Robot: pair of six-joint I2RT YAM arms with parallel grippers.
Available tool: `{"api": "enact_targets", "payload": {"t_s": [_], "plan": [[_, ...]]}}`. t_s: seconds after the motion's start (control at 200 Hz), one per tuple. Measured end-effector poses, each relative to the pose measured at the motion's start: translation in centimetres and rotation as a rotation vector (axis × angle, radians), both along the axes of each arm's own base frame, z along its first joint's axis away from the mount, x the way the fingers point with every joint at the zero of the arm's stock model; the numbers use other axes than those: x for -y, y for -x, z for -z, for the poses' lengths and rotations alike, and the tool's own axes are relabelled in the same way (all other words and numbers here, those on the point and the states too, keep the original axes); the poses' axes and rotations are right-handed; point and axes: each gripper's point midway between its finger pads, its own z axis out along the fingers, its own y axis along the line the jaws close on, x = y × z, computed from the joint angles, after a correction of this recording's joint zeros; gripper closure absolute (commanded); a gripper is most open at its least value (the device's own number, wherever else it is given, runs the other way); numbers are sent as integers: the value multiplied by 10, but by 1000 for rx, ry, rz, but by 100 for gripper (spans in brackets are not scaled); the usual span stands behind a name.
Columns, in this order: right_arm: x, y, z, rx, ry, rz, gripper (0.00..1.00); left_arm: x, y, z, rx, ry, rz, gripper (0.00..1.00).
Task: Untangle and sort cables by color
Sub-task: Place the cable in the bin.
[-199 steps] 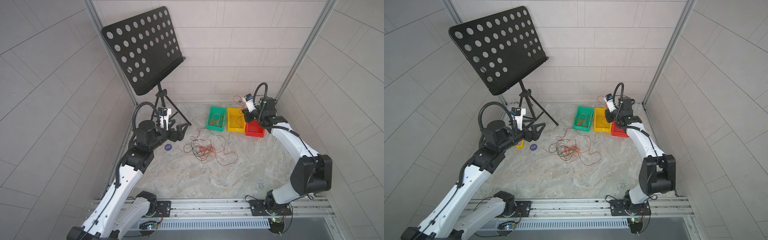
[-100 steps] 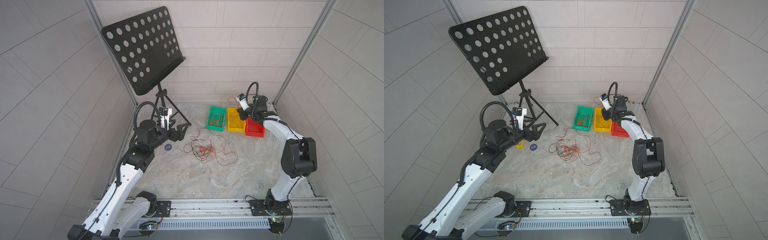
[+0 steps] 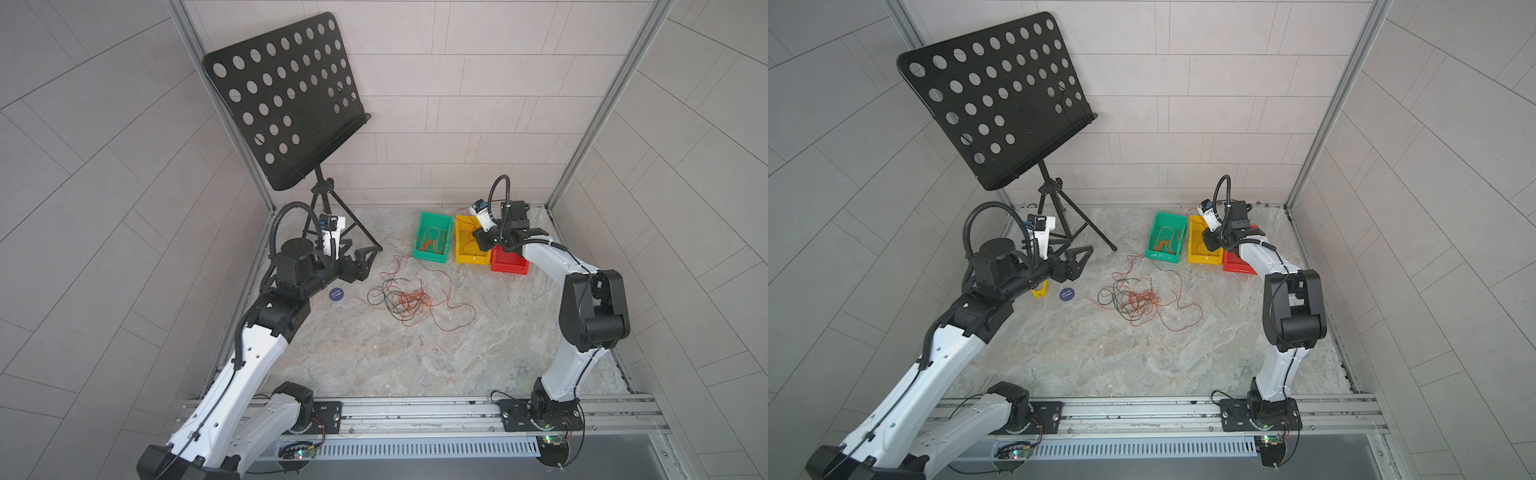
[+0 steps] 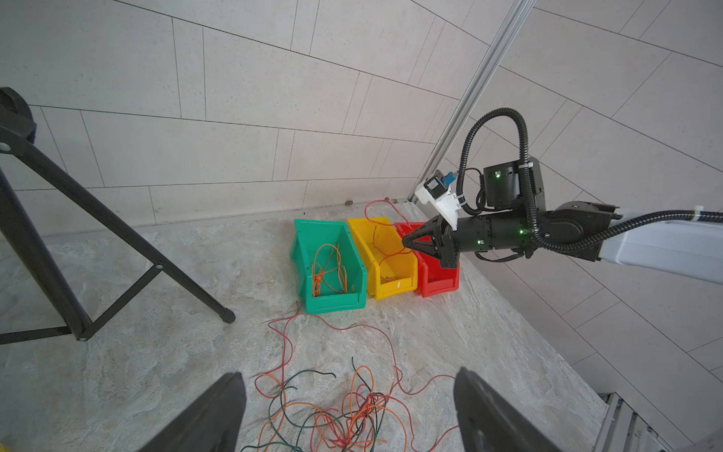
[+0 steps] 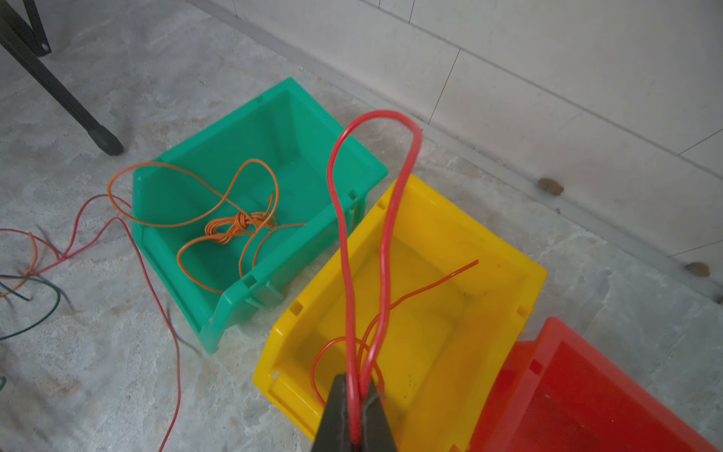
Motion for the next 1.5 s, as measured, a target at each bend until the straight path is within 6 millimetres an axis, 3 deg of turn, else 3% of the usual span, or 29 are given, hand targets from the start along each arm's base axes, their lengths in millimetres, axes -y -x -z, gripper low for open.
{"api": "enact_targets", "payload": {"t_s": [0.16,0.355,0.625,0.856,0.986,1.256,1.501], "plan": [[2,4,3,-44,-1,21,100,0,0,0,0,1,1,10],[9,-13,-3,-78,11,72,100,0,0,0,-1,1,4,10],[25,-5,37,-222,14,142,100,1,1,0,-2,3,9,10],[28,-11,54,-290,27,156,99,2,0,2,-7,2,12,10],[26,-17,60,-319,23,154,89,2,-1,4,-12,0,13,10],[25,-26,55,-343,24,151,53,3,-1,5,-16,0,15,10],[34,-14,48,-348,62,186,37,3,-1,5,-19,1,15,10]]}}
